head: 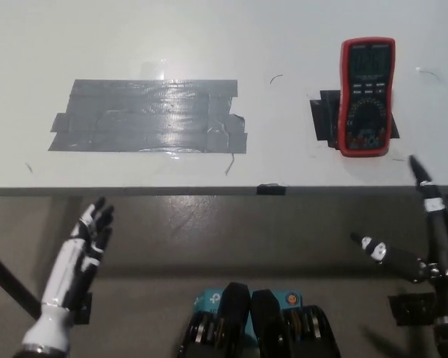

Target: The robot first picks the multimeter with right hand and then unfolds the black stand on the back of it using left hand

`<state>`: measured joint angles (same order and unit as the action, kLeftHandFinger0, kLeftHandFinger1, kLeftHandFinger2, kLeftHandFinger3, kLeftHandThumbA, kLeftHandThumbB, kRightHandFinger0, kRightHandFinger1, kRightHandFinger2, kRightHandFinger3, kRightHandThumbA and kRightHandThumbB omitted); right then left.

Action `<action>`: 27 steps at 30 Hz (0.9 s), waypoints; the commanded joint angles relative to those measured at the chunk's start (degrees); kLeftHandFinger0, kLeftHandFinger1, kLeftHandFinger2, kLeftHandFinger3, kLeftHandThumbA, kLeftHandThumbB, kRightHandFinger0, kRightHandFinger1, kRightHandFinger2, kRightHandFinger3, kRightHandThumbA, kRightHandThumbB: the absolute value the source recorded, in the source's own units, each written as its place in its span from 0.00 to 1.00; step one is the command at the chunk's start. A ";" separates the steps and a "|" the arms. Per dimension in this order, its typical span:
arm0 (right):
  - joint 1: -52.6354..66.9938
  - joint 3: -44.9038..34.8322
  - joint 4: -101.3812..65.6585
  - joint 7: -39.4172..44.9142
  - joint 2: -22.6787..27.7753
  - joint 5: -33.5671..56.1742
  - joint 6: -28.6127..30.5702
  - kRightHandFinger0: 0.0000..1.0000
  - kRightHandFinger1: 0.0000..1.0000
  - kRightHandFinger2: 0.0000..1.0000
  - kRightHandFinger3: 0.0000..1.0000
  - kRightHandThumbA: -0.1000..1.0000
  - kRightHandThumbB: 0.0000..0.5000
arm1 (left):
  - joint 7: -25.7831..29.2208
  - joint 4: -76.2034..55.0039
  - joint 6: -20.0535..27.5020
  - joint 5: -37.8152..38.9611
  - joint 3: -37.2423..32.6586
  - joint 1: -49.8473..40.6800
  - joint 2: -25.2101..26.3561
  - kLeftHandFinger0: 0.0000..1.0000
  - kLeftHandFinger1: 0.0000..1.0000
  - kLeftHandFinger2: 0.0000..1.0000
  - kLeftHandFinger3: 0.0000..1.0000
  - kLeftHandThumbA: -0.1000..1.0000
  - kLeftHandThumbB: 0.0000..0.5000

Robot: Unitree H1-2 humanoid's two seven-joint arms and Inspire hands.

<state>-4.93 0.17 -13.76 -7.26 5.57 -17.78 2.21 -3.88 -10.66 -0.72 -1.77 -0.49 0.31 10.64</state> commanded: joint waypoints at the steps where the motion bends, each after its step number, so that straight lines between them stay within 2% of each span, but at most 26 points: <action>1: -3.06 -2.26 -7.87 -3.83 -1.42 -5.59 -0.24 1.00 1.00 1.00 1.00 1.00 0.64 | -0.97 -4.13 2.89 -1.58 -1.43 -1.21 0.06 1.00 1.00 1.00 1.00 0.87 0.35; 2: -3.54 -2.44 -8.24 -3.78 -1.60 -6.20 -0.79 1.00 1.00 1.00 1.00 1.00 0.67 | -0.94 -4.27 2.96 -1.72 -1.56 -1.42 0.09 1.00 1.00 1.00 1.00 0.87 0.35; 6: -7.95 -3.45 -10.39 -2.98 -1.85 -9.26 -5.13 1.00 1.00 1.00 1.00 1.00 0.66 | -0.63 -5.20 3.04 -2.65 -2.28 -2.52 -0.10 1.00 1.00 1.00 1.00 0.86 0.37; 9: -12.88 -4.00 -10.80 -2.25 -2.53 -11.36 -10.31 1.00 1.00 1.00 1.00 1.00 0.71 | 0.28 -3.97 4.51 -4.77 -2.53 -3.37 -0.03 1.00 1.00 1.00 1.00 0.86 0.39; 10: -14.95 -4.19 -10.19 -1.99 -2.37 -11.99 -11.88 1.00 1.00 1.00 1.00 1.00 0.75 | 0.51 -3.41 4.89 -5.16 -2.53 -3.54 -0.13 1.00 1.00 1.00 1.00 0.85 0.39; 13: -20.63 -4.83 -6.50 -3.41 -2.59 -13.13 -14.07 1.00 1.00 1.00 1.00 1.00 0.80 | 0.91 -2.19 5.74 -5.81 -2.38 -4.59 -0.21 1.00 1.00 1.00 1.00 0.87 0.43; 15: -24.49 -4.91 -3.21 -4.74 -2.78 -15.14 -15.79 1.00 1.00 1.00 1.00 1.00 0.83 | 0.87 -1.62 6.53 -5.66 -2.09 -5.73 -0.16 1.00 1.00 1.00 1.00 0.87 0.42; 16: -26.32 -5.12 -1.31 -5.41 -2.93 -15.22 -16.28 1.00 1.00 1.00 1.00 1.00 0.80 | 0.79 -1.23 6.97 -5.66 -1.97 -6.11 0.02 1.00 1.00 1.00 1.00 0.87 0.42; 17: -28.08 -5.19 0.19 -6.07 -2.94 -16.47 -17.67 1.00 1.00 1.00 1.00 1.00 0.85 | 0.86 -1.02 7.04 -5.88 -1.96 -6.35 0.06 1.00 1.00 1.00 1.00 0.87 0.41; 20: -33.18 -4.71 4.44 -7.47 -2.85 -19.79 -21.59 1.00 1.00 1.00 1.00 1.00 0.88 | 0.93 -0.25 7.99 -6.25 -1.90 -7.47 0.12 1.00 1.00 1.00 1.00 0.86 0.37; 22: -37.07 -4.12 8.56 -9.04 -2.50 -22.29 -23.80 1.00 1.00 1.00 1.00 1.00 0.91 | 0.85 0.30 8.60 -6.57 -1.98 -7.90 0.26 1.00 1.00 1.00 1.00 0.86 0.40; 23: -37.85 -3.94 9.57 -9.42 -2.48 -22.79 -24.28 1.00 1.00 1.00 1.00 1.00 0.88 | 0.81 0.41 8.79 -6.58 -1.93 -8.00 0.28 1.00 1.00 1.00 1.00 0.86 0.41; 27: -43.80 -3.22 17.21 -9.77 -2.06 -23.21 -27.08 1.00 1.00 1.00 1.00 1.00 0.86 | 0.49 0.48 9.05 -6.70 -1.93 -8.39 0.47 1.00 1.00 1.00 1.00 0.86 0.40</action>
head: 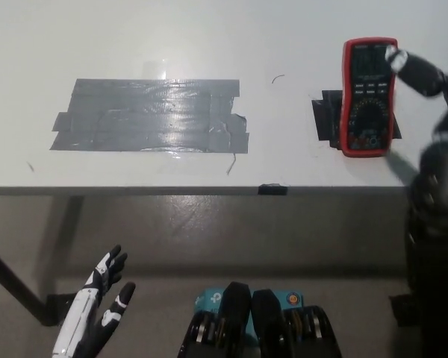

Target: The robot first picks the multimeter with right hand and then unfolds the black stand on the back of it using left hand

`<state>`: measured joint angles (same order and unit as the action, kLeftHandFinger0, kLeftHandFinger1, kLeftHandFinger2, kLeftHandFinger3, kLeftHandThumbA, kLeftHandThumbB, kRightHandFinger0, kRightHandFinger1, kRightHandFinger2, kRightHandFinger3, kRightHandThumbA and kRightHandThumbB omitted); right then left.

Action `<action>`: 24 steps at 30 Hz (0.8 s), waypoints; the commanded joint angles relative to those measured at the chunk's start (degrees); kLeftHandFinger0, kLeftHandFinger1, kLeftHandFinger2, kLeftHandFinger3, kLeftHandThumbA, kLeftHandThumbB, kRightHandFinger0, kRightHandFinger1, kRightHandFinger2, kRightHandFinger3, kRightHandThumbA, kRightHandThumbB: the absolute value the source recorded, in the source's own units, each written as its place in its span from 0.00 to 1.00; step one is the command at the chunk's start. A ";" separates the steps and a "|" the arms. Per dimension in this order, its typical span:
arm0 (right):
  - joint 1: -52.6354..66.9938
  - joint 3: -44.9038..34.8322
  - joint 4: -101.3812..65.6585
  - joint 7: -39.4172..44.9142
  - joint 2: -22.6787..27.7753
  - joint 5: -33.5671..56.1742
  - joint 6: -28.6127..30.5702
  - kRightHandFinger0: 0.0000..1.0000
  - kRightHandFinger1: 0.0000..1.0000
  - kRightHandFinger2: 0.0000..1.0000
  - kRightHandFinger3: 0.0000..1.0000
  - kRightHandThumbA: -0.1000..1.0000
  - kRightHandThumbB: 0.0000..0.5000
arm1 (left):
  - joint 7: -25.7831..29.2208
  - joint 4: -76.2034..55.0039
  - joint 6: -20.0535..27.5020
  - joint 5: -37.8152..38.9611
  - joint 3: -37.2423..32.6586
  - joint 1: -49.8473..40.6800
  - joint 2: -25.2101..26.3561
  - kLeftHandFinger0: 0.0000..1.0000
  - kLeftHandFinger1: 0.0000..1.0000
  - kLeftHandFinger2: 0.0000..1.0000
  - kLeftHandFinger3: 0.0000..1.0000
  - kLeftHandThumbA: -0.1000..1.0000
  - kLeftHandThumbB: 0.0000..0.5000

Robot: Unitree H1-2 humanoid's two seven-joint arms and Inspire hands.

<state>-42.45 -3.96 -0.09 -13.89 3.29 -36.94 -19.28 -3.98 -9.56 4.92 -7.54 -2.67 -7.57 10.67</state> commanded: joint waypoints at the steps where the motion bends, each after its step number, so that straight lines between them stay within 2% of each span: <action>1: -8.33 1.09 6.41 -3.32 0.33 -4.00 -6.43 1.00 1.00 1.00 1.00 1.00 0.90 | 0.40 -0.62 3.16 -0.83 0.26 -0.62 0.47 1.00 1.00 1.00 1.00 0.86 0.40; 5: -11.76 0.79 12.09 -3.74 -0.07 -4.32 -7.64 1.00 1.00 1.00 1.00 1.00 0.94 | 0.33 -0.63 3.14 -1.34 0.22 -0.89 0.63 1.00 1.00 1.00 1.00 0.85 0.43; 8: -13.55 0.26 15.47 -3.01 -0.70 -4.73 -7.65 1.00 1.00 1.00 1.00 1.00 0.88 | 0.25 -0.31 3.77 -1.13 0.31 -1.08 0.77 1.00 1.00 1.00 1.00 0.83 0.42; 12: -16.26 -0.71 20.59 -3.17 -1.60 -4.49 -7.65 1.00 1.00 1.00 1.00 1.00 0.89 | -0.01 -0.48 3.49 -1.00 0.38 -1.22 1.02 1.00 1.00 1.00 1.00 0.80 0.40; 14: -17.16 -1.54 22.69 -2.90 -2.23 -4.33 -7.65 1.00 1.00 1.00 1.00 1.00 0.86 | 0.16 -0.33 3.65 -1.36 0.33 -1.22 0.95 1.00 1.00 1.00 1.00 0.79 0.40; 19: -19.31 -1.94 28.65 -5.45 -2.99 -3.49 -7.65 1.00 1.00 1.00 1.00 1.00 0.85 | 0.19 -0.48 3.64 -2.09 0.33 -1.22 1.29 1.00 1.00 1.00 1.00 0.78 0.39; 24: -20.01 -0.82 34.09 -9.40 -3.65 -1.78 -7.64 1.00 1.00 1.00 1.00 1.00 0.94 | 0.03 -0.74 3.54 -2.34 0.50 -1.37 1.75 1.00 1.00 1.00 1.00 0.75 0.37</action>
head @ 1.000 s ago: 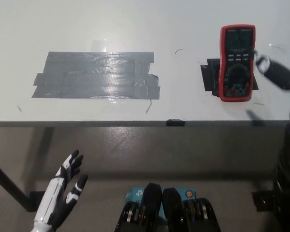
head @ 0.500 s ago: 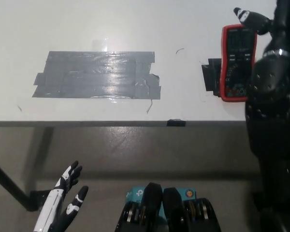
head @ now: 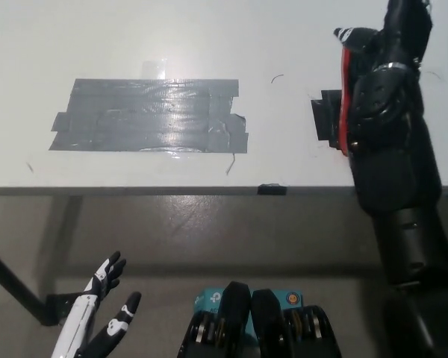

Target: The robot first picks the multimeter with right hand and then unfolds the black stand on the back of it using left hand

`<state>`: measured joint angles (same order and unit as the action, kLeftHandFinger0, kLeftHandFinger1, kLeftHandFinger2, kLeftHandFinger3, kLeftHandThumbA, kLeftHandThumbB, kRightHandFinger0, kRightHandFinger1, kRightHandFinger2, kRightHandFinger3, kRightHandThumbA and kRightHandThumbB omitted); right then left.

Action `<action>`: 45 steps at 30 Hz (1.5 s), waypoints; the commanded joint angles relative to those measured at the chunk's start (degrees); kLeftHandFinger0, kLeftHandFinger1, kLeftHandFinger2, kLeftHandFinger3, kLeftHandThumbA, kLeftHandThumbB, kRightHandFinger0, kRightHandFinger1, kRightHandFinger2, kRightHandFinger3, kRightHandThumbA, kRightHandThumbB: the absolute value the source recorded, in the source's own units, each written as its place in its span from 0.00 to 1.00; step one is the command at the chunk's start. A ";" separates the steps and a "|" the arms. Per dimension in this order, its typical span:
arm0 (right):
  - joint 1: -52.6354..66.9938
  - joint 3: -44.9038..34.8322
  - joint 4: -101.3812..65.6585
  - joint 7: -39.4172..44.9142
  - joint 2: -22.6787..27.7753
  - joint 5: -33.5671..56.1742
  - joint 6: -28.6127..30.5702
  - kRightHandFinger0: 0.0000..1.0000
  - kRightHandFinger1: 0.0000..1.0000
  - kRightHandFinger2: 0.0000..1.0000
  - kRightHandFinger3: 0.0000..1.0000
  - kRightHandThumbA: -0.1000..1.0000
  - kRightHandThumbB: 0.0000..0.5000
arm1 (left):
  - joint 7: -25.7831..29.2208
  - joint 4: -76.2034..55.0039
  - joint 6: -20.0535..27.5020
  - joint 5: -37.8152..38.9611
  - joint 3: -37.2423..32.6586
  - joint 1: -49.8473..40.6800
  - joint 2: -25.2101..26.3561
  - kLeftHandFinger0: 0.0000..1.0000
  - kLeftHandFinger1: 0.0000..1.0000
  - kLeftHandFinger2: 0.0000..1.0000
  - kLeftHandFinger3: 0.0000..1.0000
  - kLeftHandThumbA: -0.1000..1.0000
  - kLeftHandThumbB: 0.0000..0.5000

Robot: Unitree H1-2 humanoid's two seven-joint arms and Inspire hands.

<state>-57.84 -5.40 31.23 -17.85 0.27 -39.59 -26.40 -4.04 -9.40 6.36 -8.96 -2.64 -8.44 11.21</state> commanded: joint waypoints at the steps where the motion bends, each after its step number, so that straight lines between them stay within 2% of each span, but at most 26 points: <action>1: -4.65 0.94 3.50 -5.85 -0.64 1.23 -0.53 1.00 1.00 1.00 1.00 1.00 0.96 | 0.10 -0.82 2.29 -1.02 0.48 -0.44 1.30 1.00 1.00 1.00 1.00 0.77 0.36; 4: -4.49 1.04 5.66 -7.08 -0.79 2.57 0.03 1.00 1.00 1.00 1.00 1.00 1.00 | 0.07 -0.60 2.67 -1.15 0.33 -0.42 1.40 1.00 1.00 1.00 1.00 0.85 0.37; 14: -5.58 2.24 11.01 -9.09 -0.01 3.59 -0.53 1.00 1.00 1.00 1.00 0.98 0.99 | 0.06 -0.23 3.33 -1.37 0.26 -0.49 1.63 1.00 1.00 1.00 1.00 0.89 0.37; 16: -5.18 2.50 11.67 -9.71 0.41 4.01 -0.38 1.00 1.00 1.00 1.00 0.92 0.96 | 0.01 -0.18 3.40 -1.67 0.26 -0.63 1.87 1.00 1.00 1.00 1.00 0.90 0.37; 22: -5.33 2.98 12.18 -10.38 0.75 5.33 0.31 1.00 1.00 1.00 1.00 0.89 0.96 | 0.18 -0.28 3.99 -2.56 0.09 -0.62 2.01 1.00 1.00 1.00 1.00 0.91 0.35; 27: -5.64 3.97 12.83 -10.48 1.49 5.69 -0.37 1.00 1.00 1.00 1.00 0.90 0.96 | 0.19 0.07 4.31 -2.76 0.10 -0.46 1.98 1.00 1.00 1.00 1.00 0.91 0.37; 28: -5.87 4.39 13.18 -9.83 2.00 4.23 -0.52 1.00 1.00 1.00 1.00 0.99 1.00 | 0.43 0.35 4.84 -3.64 -0.06 -0.23 2.09 1.00 1.00 1.00 1.00 0.91 0.35; 29: -5.93 4.59 13.33 -9.77 2.13 3.98 -0.53 1.00 1.00 1.00 1.00 1.00 1.00 | 0.46 0.42 4.94 -3.86 -0.08 -0.20 2.11 1.00 1.00 1.00 1.00 0.91 0.35; 39: -6.76 4.35 14.05 -9.77 2.48 5.33 -0.53 1.00 1.00 1.00 1.00 1.00 0.99 | 0.62 0.98 6.09 -4.39 0.18 0.04 1.96 1.00 1.00 1.00 1.00 0.91 0.35; 40: -6.62 4.12 13.89 -9.65 2.59 5.70 -0.53 1.00 1.00 1.00 1.00 0.97 0.99 | 0.59 0.64 5.89 -4.63 0.09 -0.02 1.88 1.00 1.00 1.00 1.00 0.91 0.35; 45: -6.12 4.05 13.03 -9.11 2.69 7.04 -0.53 1.00 1.00 1.00 1.00 0.96 0.97 | 0.51 0.04 5.47 -4.72 0.09 -0.27 1.73 1.00 1.00 1.00 1.00 0.90 0.35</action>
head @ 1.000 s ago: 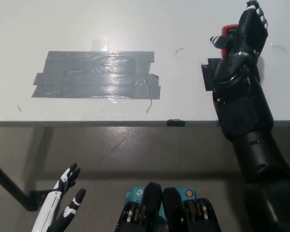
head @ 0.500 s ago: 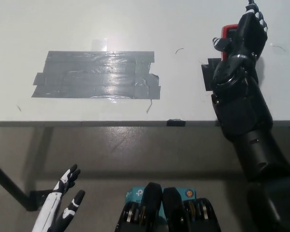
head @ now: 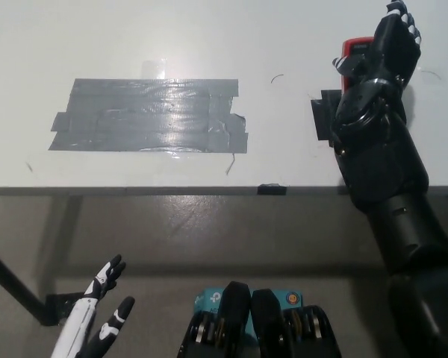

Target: The robot first picks the multimeter with right hand and then unfolds the black stand on the back of it using left hand

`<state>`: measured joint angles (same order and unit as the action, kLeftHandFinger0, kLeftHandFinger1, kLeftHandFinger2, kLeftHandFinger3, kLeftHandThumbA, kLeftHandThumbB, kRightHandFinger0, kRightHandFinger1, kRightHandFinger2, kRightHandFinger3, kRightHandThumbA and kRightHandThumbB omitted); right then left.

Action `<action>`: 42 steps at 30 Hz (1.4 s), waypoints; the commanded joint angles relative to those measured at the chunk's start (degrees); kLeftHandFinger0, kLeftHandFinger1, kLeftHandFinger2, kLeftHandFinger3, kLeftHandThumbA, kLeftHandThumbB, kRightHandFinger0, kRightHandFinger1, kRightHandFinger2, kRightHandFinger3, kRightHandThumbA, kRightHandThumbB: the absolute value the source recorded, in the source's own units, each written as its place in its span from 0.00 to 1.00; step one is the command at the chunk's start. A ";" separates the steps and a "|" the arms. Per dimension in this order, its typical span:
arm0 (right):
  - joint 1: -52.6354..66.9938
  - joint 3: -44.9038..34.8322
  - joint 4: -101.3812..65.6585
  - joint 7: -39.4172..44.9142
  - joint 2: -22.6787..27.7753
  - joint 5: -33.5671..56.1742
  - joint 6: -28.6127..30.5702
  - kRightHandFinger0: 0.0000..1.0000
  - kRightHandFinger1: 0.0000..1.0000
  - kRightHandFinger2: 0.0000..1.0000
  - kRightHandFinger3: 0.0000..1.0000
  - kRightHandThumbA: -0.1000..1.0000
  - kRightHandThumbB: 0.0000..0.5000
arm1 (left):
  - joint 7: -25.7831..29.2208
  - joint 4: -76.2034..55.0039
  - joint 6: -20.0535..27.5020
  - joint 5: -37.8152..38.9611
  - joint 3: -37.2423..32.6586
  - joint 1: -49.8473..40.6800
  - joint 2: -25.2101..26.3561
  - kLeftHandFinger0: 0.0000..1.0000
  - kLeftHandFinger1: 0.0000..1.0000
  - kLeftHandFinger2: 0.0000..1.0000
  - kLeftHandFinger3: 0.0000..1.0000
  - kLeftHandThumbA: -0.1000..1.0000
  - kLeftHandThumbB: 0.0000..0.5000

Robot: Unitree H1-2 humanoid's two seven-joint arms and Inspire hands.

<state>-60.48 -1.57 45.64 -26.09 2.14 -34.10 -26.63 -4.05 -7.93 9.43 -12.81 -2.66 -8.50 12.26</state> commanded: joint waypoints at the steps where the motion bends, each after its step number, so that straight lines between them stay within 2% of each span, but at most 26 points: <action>1: -3.12 -0.11 -1.63 -0.95 0.77 2.41 -0.27 1.00 1.00 1.00 1.00 1.00 1.00 | 0.56 -1.33 2.64 -0.93 0.15 -0.13 0.77 1.00 1.00 1.00 1.00 0.90 0.35; 12: -2.95 -2.29 -1.25 -0.94 0.78 6.07 -0.30 1.00 1.00 1.00 1.00 1.00 1.00 | 0.45 -1.46 3.18 -1.23 0.16 0.02 0.80 1.00 1.00 1.00 1.00 0.89 0.35; 16: -2.80 -2.81 -0.24 -2.18 0.68 6.06 -0.30 1.00 1.00 1.00 1.00 1.00 0.95 | 0.70 -0.85 3.95 -1.38 0.14 0.01 0.62 1.00 1.00 1.00 1.00 0.88 0.37; 21: -2.75 -2.53 0.07 -2.31 0.72 6.03 -0.30 1.00 1.00 1.00 1.00 1.00 0.94 | 0.73 -0.75 4.09 -1.53 0.20 0.03 0.61 1.00 1.00 1.00 1.00 0.88 0.37; 23: -2.53 -2.15 0.50 -2.63 0.74 5.94 -0.30 1.00 1.00 1.00 1.00 1.00 1.00 | 0.76 -0.81 4.15 -1.88 0.20 0.01 0.72 1.00 1.00 1.00 1.00 0.88 0.37; 29: -2.15 -1.69 -0.15 -3.36 0.50 6.25 -0.30 1.00 1.00 1.00 1.00 1.00 0.95 | 0.56 -0.83 5.03 -2.12 -0.01 0.07 0.80 1.00 1.00 1.00 1.00 0.86 0.40; 34: -2.46 -0.75 0.69 -3.75 0.43 6.05 -0.30 1.00 1.00 1.00 1.00 1.00 1.00 | 0.63 -0.47 5.80 -2.18 0.00 0.10 0.81 1.00 1.00 1.00 1.00 0.84 0.40; 42: -3.78 -1.02 2.65 -3.19 0.24 6.51 -0.30 1.00 1.00 1.00 1.00 1.00 1.00 | 0.24 -1.13 5.14 -2.19 -0.10 0.27 0.77 1.00 1.00 1.00 1.00 0.84 0.39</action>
<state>-60.43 -2.67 48.48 -27.80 2.21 -28.05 -26.64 -4.06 -7.92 12.31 -14.74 -2.68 -8.48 12.27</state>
